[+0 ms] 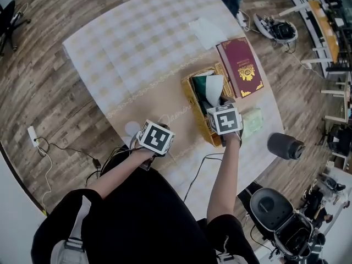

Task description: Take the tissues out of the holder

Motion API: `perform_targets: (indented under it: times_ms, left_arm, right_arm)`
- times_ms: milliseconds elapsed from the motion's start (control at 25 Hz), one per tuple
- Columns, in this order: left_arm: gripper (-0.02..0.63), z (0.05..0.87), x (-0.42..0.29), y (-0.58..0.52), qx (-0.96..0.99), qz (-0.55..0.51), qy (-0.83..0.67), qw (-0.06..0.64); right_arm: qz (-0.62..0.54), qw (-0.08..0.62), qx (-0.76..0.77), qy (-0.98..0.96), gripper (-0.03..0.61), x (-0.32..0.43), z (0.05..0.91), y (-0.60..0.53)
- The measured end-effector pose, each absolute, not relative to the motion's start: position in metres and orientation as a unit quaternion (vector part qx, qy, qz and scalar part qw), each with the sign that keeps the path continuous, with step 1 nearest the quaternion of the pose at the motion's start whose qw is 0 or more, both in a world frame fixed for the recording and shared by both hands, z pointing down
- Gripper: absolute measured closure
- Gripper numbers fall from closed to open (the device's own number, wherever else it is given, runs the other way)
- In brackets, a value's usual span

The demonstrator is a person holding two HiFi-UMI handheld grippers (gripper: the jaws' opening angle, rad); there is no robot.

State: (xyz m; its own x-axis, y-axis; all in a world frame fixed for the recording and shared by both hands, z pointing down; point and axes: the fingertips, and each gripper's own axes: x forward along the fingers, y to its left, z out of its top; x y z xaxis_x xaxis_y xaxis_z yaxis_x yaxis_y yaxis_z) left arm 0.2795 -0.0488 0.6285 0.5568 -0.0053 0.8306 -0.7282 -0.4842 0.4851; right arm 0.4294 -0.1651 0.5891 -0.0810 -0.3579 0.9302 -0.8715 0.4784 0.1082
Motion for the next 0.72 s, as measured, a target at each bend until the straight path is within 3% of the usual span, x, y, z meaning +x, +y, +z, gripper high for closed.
perform_targets:
  times_ms: [280,720]
  left_arm:
    - [0.605,0.622,0.279,-0.051,0.768,0.402,-0.244,0.435]
    - [0.605,0.609,0.274,-0.034,0.782,0.394,-0.247,0.415]
  right_arm:
    - [0.212,0.497,0.478,-0.692,0.360,0.425,0.549,-0.161]
    - [0.235,0.382,0.552,-0.703,0.360,0.420,0.487,-0.105]
